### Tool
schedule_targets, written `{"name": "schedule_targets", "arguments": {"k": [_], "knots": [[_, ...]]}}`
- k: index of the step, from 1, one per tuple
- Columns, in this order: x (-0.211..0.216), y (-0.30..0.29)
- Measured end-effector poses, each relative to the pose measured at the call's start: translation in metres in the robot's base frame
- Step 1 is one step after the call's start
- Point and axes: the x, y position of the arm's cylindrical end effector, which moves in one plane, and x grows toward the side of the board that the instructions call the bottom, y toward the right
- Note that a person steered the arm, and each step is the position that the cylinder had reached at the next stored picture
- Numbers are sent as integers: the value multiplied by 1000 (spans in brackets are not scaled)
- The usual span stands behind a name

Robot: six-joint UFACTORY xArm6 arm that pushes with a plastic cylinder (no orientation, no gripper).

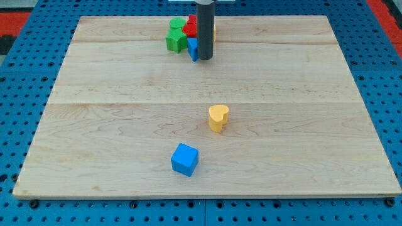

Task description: Push the blue triangle into the green star

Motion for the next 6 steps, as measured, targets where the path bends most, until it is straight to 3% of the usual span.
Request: {"name": "schedule_targets", "arguments": {"k": [4, 6], "knots": [[2, -52], [86, 17]]}}
